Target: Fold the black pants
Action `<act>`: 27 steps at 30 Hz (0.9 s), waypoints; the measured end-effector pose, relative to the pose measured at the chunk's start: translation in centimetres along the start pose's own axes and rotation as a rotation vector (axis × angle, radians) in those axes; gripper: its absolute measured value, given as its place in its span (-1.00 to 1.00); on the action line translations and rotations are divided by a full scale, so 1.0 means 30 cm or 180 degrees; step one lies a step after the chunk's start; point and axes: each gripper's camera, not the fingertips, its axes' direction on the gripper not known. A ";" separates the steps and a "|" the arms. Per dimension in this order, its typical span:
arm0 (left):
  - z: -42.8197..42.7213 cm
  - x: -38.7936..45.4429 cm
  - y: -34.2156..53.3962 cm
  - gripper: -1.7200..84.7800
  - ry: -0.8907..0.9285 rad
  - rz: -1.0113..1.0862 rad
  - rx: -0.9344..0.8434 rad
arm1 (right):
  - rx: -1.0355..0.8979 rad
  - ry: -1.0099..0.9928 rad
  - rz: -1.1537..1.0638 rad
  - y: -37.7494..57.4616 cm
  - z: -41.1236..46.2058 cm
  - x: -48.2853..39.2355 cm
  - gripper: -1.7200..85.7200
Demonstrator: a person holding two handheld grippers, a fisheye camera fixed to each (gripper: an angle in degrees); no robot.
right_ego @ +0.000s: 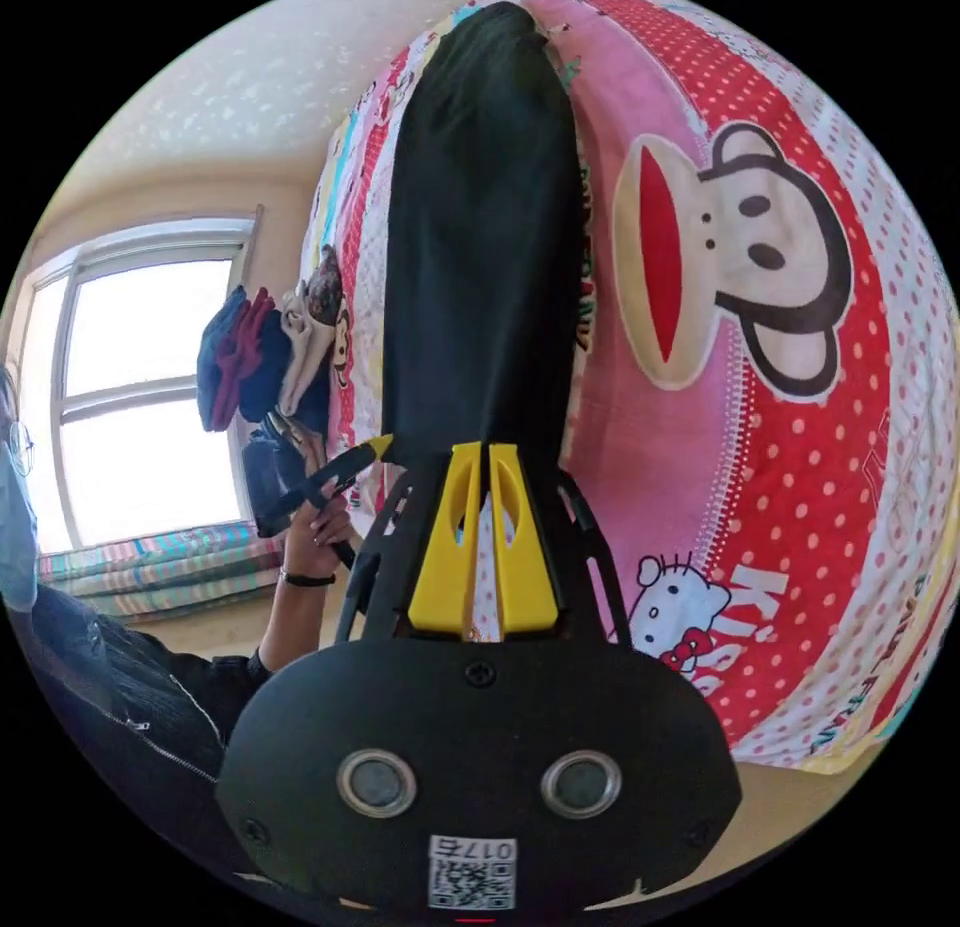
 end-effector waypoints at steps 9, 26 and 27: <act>-0.003 0.018 0.098 -0.86 0.0011 -0.0004 0.0259 | 0.0312 -0.0383 -0.0012 0.041 0.041 0.139 -0.86; 0.014 -0.126 0.198 -0.63 0.0432 0.0183 0.0035 | 0.0144 -0.1216 -0.0215 0.008 0.154 0.346 -0.64; 0.013 -0.128 0.202 -0.63 0.0431 0.0181 0.0024 | 0.0174 -0.1270 -0.0161 0.002 0.167 0.364 -0.66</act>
